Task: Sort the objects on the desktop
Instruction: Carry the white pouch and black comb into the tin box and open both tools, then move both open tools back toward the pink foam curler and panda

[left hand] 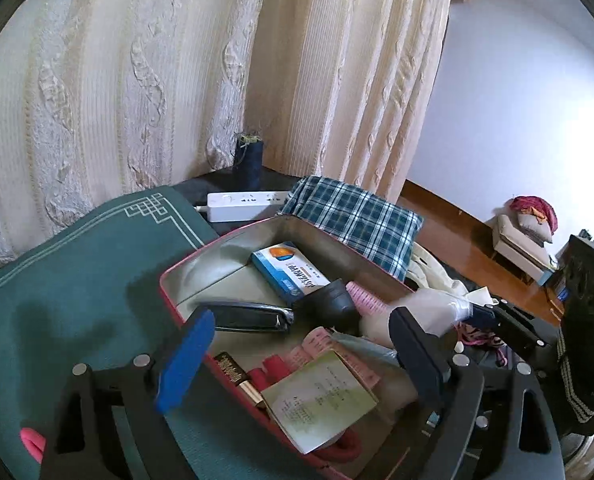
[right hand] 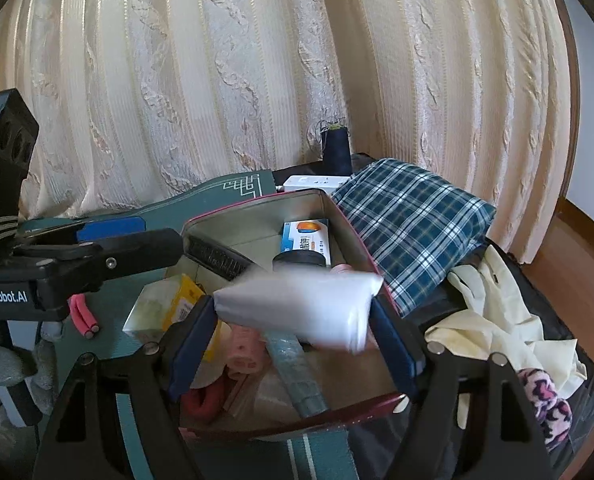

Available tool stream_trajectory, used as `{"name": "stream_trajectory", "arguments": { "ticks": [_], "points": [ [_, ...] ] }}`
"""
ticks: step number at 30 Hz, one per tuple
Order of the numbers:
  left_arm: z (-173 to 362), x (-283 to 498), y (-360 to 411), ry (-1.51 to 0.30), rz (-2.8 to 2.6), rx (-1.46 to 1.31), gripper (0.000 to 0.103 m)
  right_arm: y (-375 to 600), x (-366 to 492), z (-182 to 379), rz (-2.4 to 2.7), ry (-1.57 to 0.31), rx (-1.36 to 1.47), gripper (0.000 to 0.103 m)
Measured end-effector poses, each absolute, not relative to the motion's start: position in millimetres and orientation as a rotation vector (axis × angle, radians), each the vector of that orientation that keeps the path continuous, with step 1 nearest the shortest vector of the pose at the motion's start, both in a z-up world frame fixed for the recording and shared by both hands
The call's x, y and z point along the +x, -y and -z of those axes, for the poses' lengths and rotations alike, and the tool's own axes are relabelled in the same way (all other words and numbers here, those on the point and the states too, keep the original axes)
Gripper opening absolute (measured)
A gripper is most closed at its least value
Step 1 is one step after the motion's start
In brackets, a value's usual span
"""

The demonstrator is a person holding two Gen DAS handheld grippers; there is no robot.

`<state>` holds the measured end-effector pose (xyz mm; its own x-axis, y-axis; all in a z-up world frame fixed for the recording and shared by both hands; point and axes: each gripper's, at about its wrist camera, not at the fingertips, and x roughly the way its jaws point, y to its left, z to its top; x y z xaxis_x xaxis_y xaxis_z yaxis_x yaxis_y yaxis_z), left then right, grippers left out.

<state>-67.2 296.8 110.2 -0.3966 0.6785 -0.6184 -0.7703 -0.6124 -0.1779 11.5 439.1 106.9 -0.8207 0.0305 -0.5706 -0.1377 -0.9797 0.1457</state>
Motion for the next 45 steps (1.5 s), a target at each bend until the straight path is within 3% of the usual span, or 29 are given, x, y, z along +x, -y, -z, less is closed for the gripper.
{"name": "stream_trajectory", "arguments": {
  "ticks": [13, 25, 37, 45],
  "points": [
    [-114.9, -71.8, -254.9, -0.15, -2.17, -0.844, 0.091, -422.4, 23.9, -124.4, -2.963, -0.304, -0.834, 0.081],
    [-110.3, -100.6, -153.0, -0.077, -2.358, -0.929, 0.091, -352.9, 16.8, -129.4, -3.142, -0.258, -0.878, 0.081],
    [-87.8, -115.0, -60.2, -0.065, -2.493, -1.037, 0.091, -281.6, -6.5, -114.7, -3.265, -0.196, -1.013, 0.081],
    [-59.9, -118.5, -53.3, 0.038, -2.421, -1.134, 0.091, -263.7, -15.4, -101.5, -3.25, -0.192, -1.088, 0.081]
  ]
}}
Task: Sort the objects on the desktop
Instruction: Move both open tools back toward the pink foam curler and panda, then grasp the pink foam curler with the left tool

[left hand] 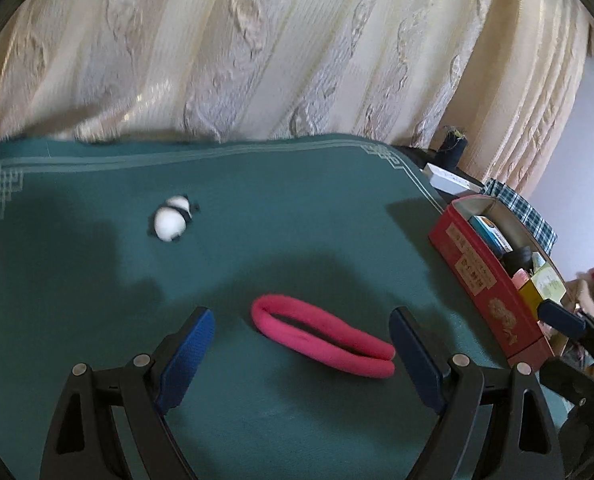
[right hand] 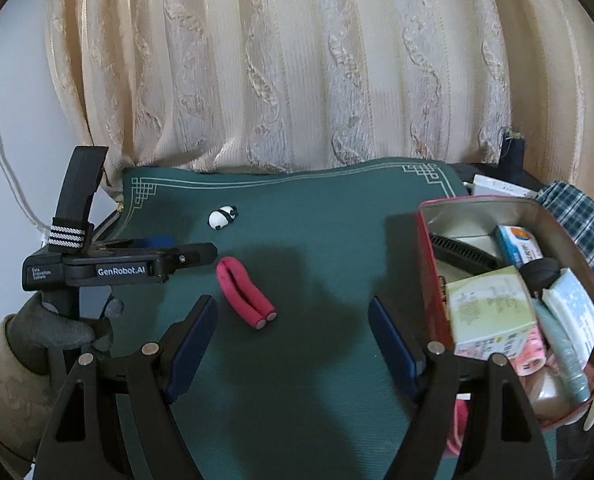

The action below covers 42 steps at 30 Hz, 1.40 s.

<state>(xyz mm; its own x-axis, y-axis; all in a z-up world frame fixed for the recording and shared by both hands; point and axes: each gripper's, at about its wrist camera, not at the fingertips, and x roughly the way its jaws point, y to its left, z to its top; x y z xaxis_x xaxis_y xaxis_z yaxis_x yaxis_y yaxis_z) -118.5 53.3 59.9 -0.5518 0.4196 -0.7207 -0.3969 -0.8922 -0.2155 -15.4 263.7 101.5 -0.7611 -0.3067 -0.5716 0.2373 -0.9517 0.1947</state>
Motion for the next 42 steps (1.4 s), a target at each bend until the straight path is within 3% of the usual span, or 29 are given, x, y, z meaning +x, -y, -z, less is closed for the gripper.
{"name": "stream_trajectory", "arguments": {
  "ticks": [12, 19, 21, 29, 42],
  "points": [
    [-33.4, -130.5, -92.1, 0.037, -2.339, -1.256, 0.091, -258.7, -14.6, -95.6, 2.694, 0.184, 0.936, 0.081],
    [-10.1, -135.0, -104.7, -0.157, -2.367, -1.271, 0.09, -264.5, -11.8, -96.4, 2.708, 0.188, 0.936, 0.081],
    [-10.5, -131.3, -103.0, -0.172, -2.366, -1.245, 0.085, -267.4, -12.4, -95.9, 2.712, 0.196, 0.942, 0.081],
    [-12.8, -128.2, -71.9, -0.173, -2.379, -1.243, 0.034, -260.6, -13.7, -93.0, 2.695, 0.187, 0.96, 0.081],
    [-11.5, -108.1, 20.9, -0.097, -2.487, -1.287, 0.032, -213.7, -53.1, -85.5, 2.597, 0.091, 1.051, 0.081]
  ]
}}
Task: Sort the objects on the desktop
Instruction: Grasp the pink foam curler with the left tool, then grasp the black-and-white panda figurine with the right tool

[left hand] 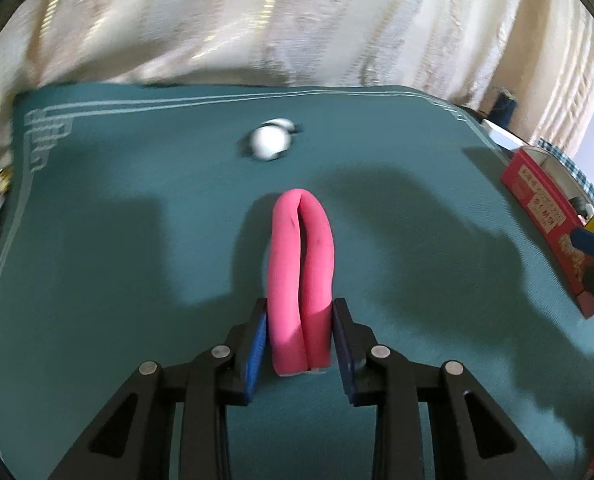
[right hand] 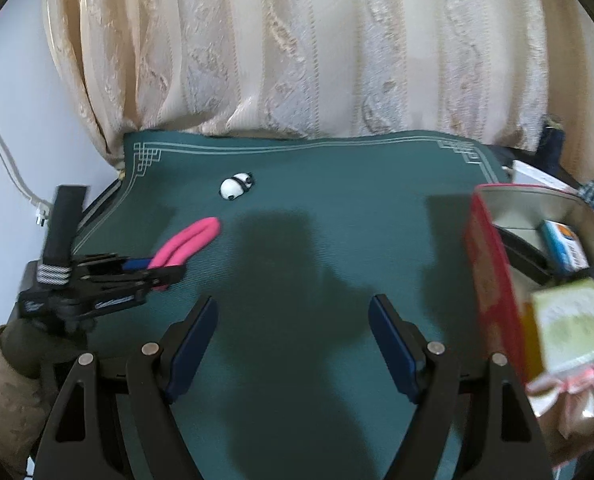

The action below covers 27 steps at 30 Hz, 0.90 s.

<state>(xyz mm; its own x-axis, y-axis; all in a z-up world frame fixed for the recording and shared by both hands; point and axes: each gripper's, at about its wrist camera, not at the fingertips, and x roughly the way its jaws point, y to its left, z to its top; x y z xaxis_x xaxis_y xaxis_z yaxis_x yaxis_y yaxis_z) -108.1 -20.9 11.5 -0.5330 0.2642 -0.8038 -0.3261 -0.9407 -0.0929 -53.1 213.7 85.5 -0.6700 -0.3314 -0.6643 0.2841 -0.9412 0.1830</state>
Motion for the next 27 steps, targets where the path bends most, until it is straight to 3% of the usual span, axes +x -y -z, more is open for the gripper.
{"name": "stream_trajectory", "arguments": {
  "ticks": [3, 4, 5, 6, 7, 15, 16, 17, 18, 19, 27],
  "points": [
    [-10.9, -102.3, 45.3, -0.038, -2.511, -1.315, 0.035, -199.4, -64.1, -81.1, 2.57, 0.092, 1.077, 0.081],
    [-11.1, -102.0, 51.8, -0.012, -2.516, -1.322, 0.051, -195.5, -67.4, -79.5, 2.562, 0.096, 1.088, 0.081],
    [-12.5, -102.2, 56.8, 0.006, -2.54, -1.323, 0.076, -190.6, -71.4, -77.5, 2.554, 0.101, 1.102, 0.081],
    [-13.9, -102.6, 59.2, 0.013, -2.563, -1.315, 0.085, -186.5, -73.7, -76.0, 2.547, 0.103, 1.111, 0.081],
    [-16.2, -103.0, 61.2, 0.027, -2.576, -1.294, 0.088, -181.3, -77.1, -74.4, 2.542, 0.101, 1.121, 0.081],
    [-8.9, -125.0, 55.6, 0.075, -2.522, -1.259, 0.085, -154.7, -110.7, -71.5, 2.54, 0.127, 1.182, 0.081],
    [-5.8, -126.7, 52.7, 0.06, -2.508, -1.272, 0.075, -152.3, -116.7, -70.7, 2.539, 0.138, 1.191, 0.081],
    [-8.1, -125.3, 51.3, 0.062, -2.502, -1.244, 0.054, -149.2, -124.7, -70.0, 2.537, 0.153, 1.202, 0.081],
    [-9.6, -124.1, 52.0, 0.07, -2.483, -1.232, 0.042, -146.6, -130.7, -69.4, 2.535, 0.165, 1.207, 0.081],
    [-8.4, -123.6, 51.6, 0.071, -2.468, -1.236, 0.035, -143.4, -137.0, -68.9, 2.532, 0.178, 1.212, 0.081],
    [-20.8, -113.6, 70.4, 0.154, -2.484, -1.172, 0.035, -105.9, -191.7, -60.6, 2.496, 0.23, 1.252, 0.081]
  ]
}}
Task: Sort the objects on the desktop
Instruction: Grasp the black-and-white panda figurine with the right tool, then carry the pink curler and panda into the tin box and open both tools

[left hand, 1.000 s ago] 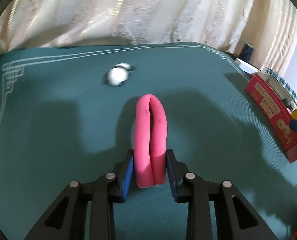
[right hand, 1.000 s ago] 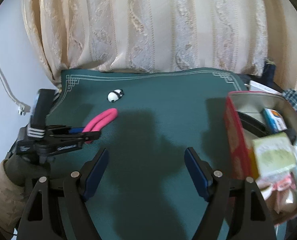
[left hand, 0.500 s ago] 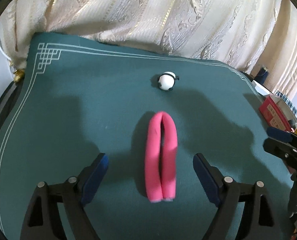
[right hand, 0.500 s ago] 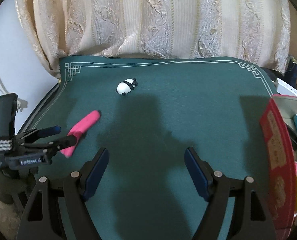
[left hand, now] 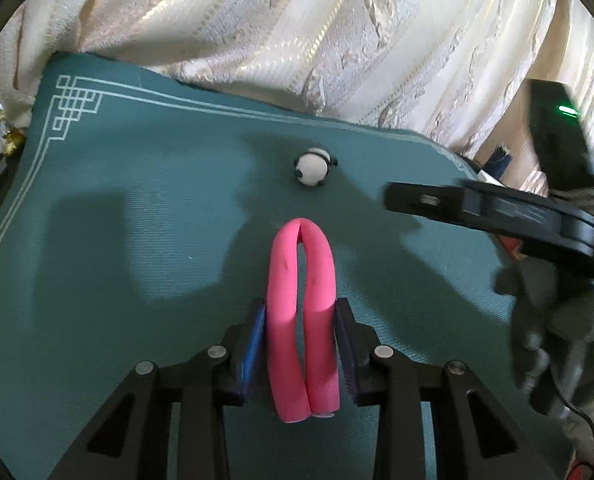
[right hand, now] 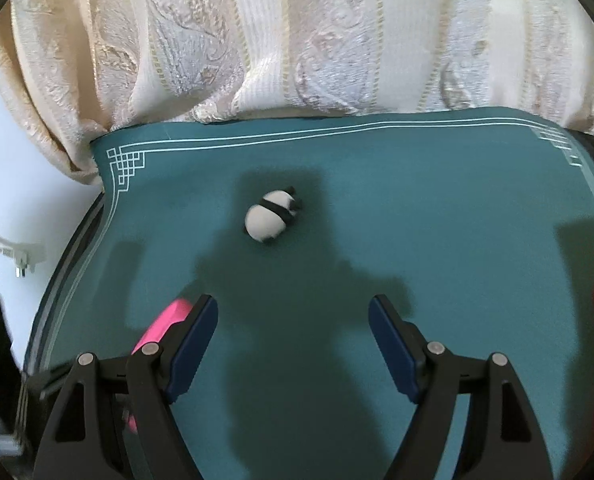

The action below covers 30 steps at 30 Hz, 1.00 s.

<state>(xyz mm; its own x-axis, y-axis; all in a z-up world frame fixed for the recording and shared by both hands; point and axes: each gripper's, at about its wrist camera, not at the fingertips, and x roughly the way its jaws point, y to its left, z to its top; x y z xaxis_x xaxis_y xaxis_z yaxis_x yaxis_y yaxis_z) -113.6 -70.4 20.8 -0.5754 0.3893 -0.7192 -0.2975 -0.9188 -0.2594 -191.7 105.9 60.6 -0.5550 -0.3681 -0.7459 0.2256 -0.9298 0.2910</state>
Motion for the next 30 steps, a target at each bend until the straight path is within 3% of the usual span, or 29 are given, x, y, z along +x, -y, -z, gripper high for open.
{"name": "stream_trajectory", "arguments": {
  "ticks": [12, 14, 18, 22, 30],
  "points": [
    [-19.9, -119.2, 88.9, 0.243, -2.513, -1.179, 0.035, -74.1, -271.2, -44.4, 2.515, 0.288, 1.327, 0.081],
    [-18.7, -120.4, 91.4, 0.253, -2.518, -1.184, 0.035, -68.9, -275.7, -38.7, 2.518, 0.251, 1.349, 0.075],
    [-18.1, -120.3, 90.4, 0.248, -2.518, -1.188, 0.035, -58.9, -276.5, -34.3, 2.52, 0.142, 1.337, 0.051],
    [-20.3, -120.1, 92.4, 0.254, -2.525, -1.183, 0.035, -58.7, -261.8, -34.9, 2.536, 0.069, 1.314, 0.051],
    [-21.4, -118.9, 90.5, 0.233, -2.535, -1.173, 0.035, -84.1, -224.2, -32.7, 2.527, 0.095, 1.305, 0.051]
  ]
}}
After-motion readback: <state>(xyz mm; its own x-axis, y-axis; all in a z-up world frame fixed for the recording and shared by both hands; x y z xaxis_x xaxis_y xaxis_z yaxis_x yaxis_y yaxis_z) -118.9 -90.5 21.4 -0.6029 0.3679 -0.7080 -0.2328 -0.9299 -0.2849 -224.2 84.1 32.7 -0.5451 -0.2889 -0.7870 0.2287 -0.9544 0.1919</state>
